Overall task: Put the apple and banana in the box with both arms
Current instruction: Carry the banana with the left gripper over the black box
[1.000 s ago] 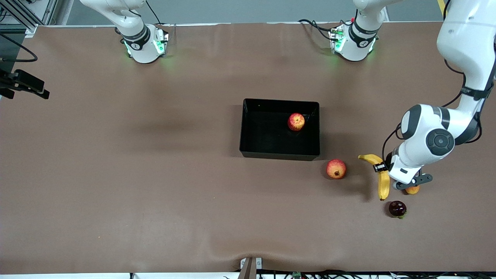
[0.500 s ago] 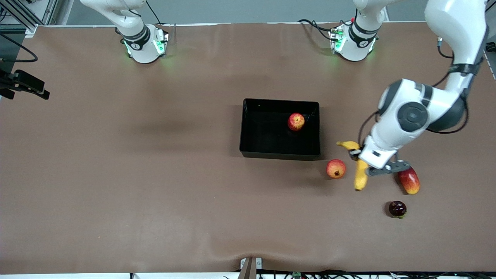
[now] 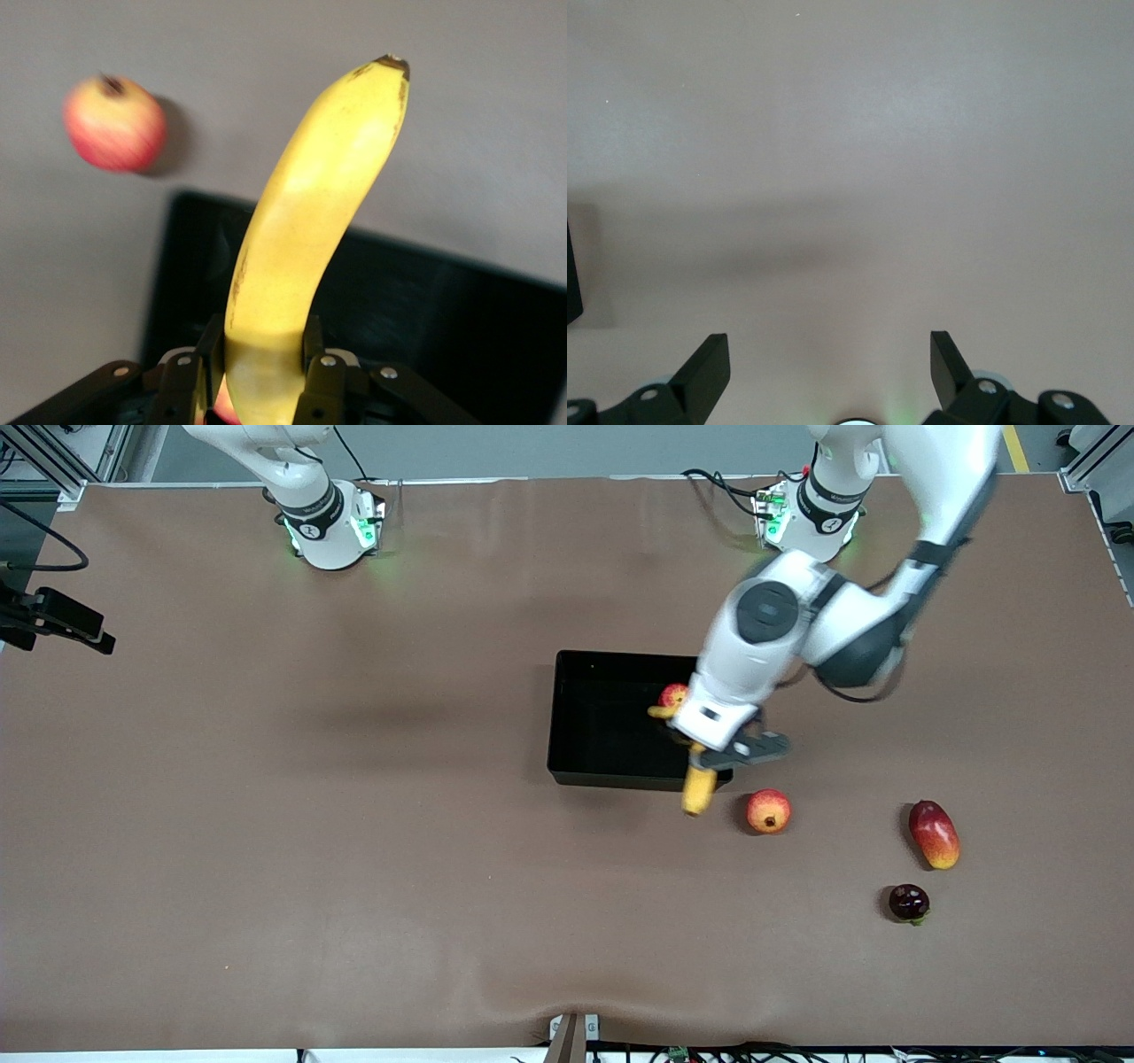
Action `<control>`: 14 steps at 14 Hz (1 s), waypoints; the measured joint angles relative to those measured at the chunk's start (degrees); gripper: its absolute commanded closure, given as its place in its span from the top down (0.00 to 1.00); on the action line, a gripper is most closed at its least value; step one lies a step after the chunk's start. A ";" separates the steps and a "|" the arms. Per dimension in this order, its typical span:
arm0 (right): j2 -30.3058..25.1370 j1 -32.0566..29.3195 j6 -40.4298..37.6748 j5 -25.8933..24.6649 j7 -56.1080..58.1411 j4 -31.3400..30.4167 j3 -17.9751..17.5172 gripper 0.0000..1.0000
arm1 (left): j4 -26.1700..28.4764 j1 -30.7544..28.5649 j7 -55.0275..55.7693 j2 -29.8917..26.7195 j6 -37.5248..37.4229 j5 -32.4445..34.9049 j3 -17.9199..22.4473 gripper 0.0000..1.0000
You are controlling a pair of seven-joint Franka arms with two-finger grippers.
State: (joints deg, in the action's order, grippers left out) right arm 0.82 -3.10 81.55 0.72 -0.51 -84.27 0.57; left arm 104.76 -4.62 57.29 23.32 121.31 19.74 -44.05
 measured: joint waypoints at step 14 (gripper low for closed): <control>1.40 0.34 1.59 0.04 -0.19 -0.01 -0.67 1.00 | 0.73 10.46 16.09 11.49 1.15 11.88 0.10 0.00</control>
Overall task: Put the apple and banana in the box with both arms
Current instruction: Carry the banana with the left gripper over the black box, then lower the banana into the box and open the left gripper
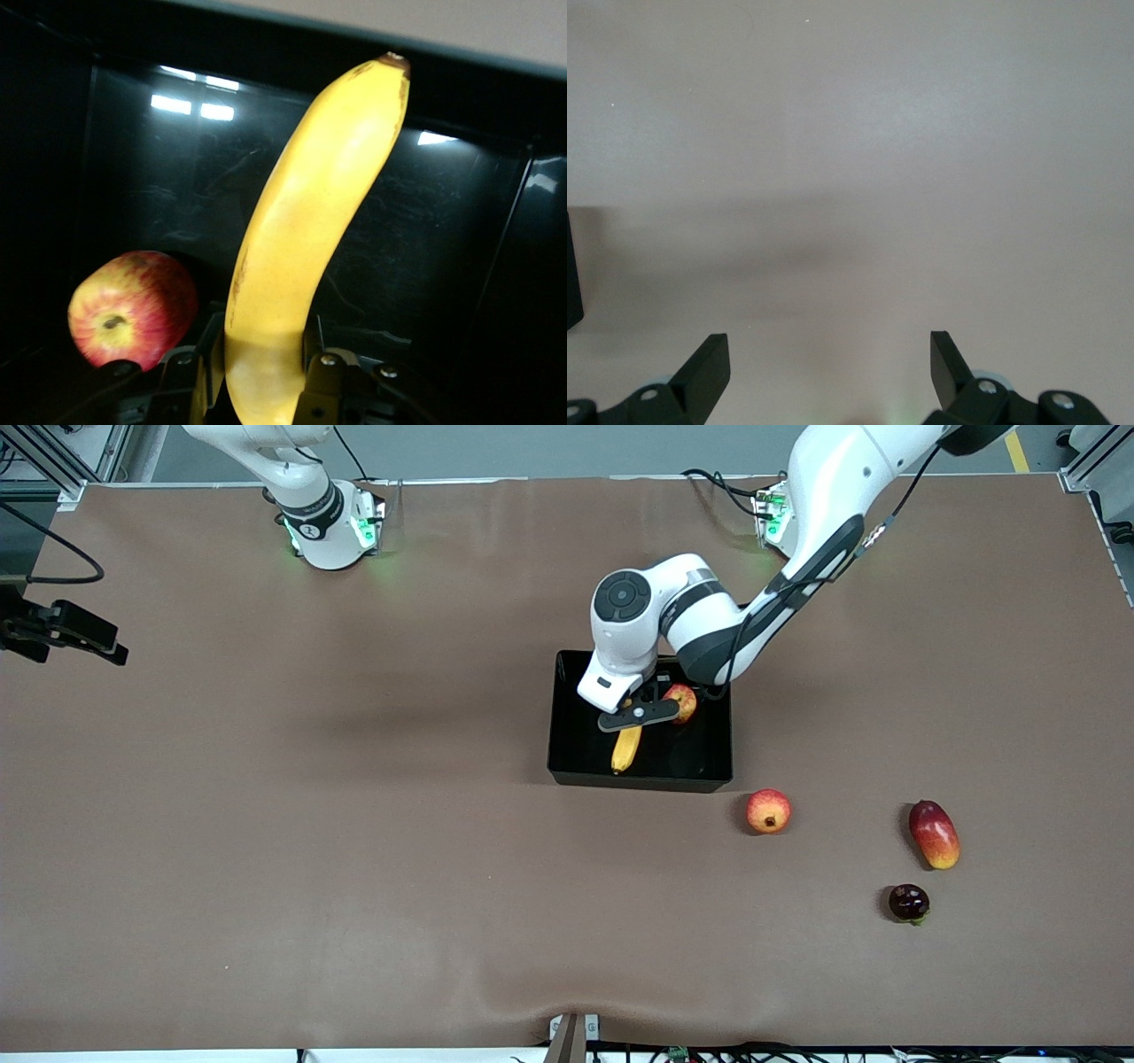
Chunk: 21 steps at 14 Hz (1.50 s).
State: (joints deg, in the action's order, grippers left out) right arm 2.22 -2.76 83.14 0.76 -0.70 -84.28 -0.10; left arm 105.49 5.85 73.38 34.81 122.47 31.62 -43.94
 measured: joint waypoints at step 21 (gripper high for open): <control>0.13 -0.71 -0.14 -0.13 -0.03 0.05 0.83 1.00 | -10.27 -1.67 -1.22 4.96 -0.74 2.89 1.78 1.00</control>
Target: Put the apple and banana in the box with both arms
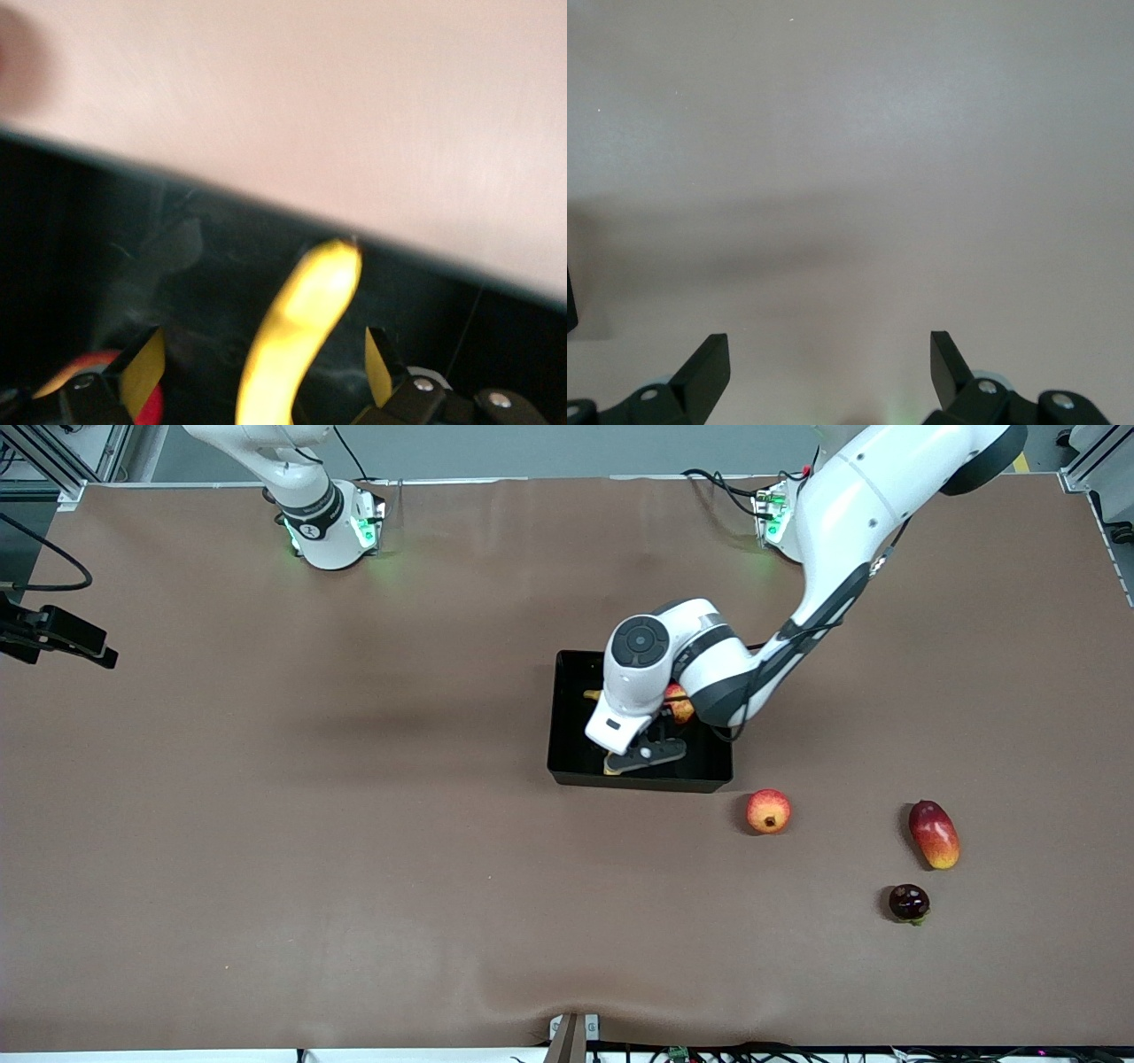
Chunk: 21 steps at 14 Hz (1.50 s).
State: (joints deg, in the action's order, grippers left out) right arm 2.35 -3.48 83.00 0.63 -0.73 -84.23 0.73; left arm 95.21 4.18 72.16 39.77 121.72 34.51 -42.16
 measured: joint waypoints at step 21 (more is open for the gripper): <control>0.16 2.07 -3.72 0.15 -0.60 -0.34 -0.05 1.00 | -14.46 -24.28 -41.05 -18.15 -24.07 -11.92 -0.19 1.00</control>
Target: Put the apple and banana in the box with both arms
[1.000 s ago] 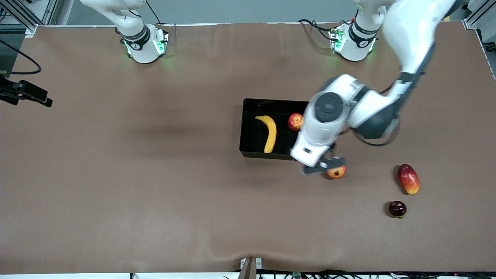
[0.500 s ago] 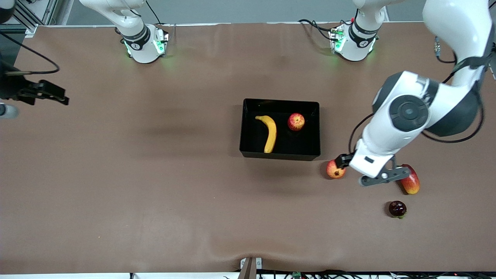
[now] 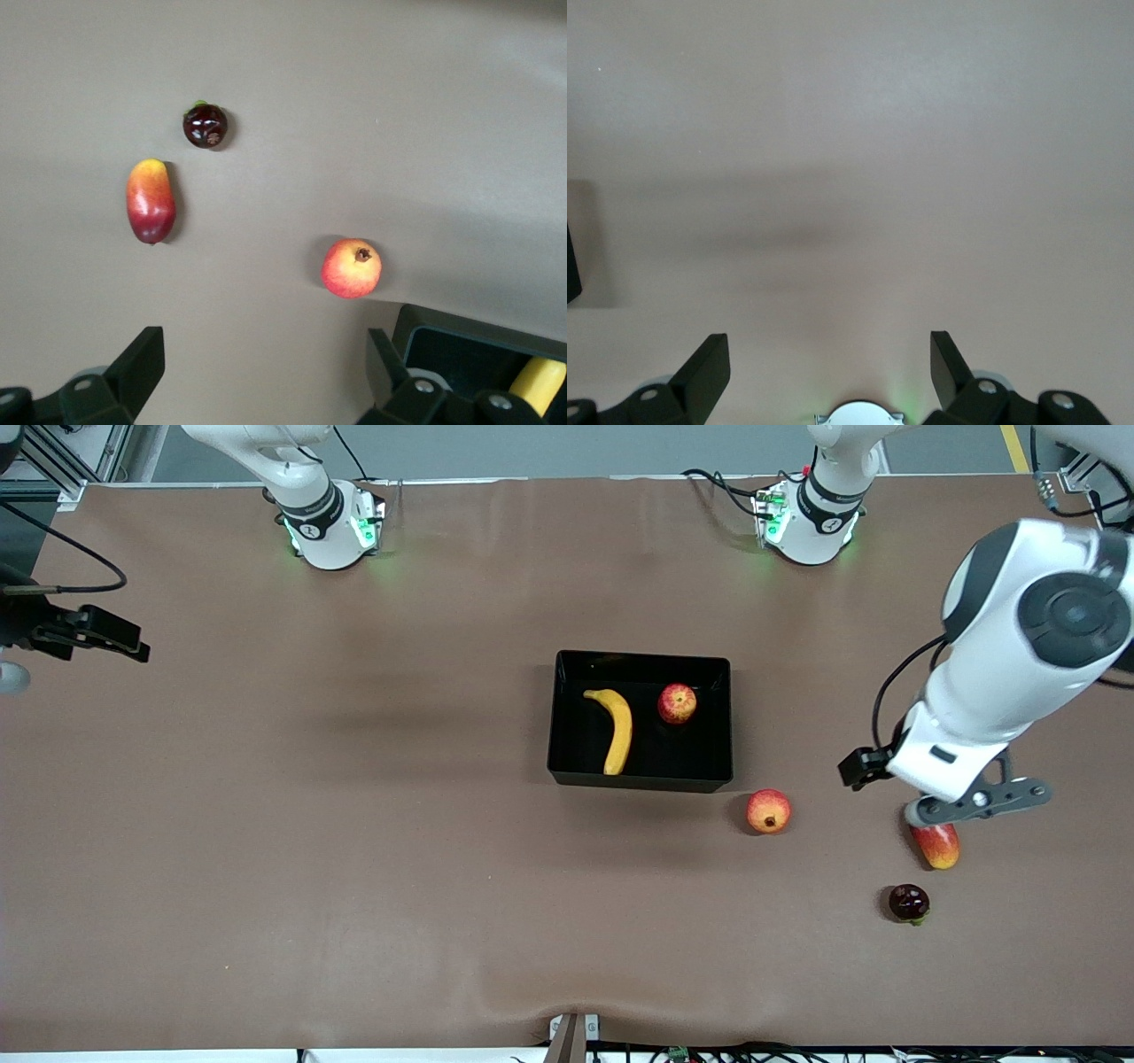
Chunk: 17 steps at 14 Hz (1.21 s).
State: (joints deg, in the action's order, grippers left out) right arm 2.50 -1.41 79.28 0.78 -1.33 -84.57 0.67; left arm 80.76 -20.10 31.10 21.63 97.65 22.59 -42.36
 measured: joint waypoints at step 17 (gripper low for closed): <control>-0.61 -1.08 0.90 0.23 0.00 -0.01 -0.25 1.00 | 4.95 18.22 -17.82 -19.48 -7.21 -19.15 30.71 1.00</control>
State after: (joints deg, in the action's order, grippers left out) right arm 1.90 -2.49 80.18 1.01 -1.33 -84.58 0.42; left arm 85.71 -1.88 13.28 2.15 90.44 3.44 -11.64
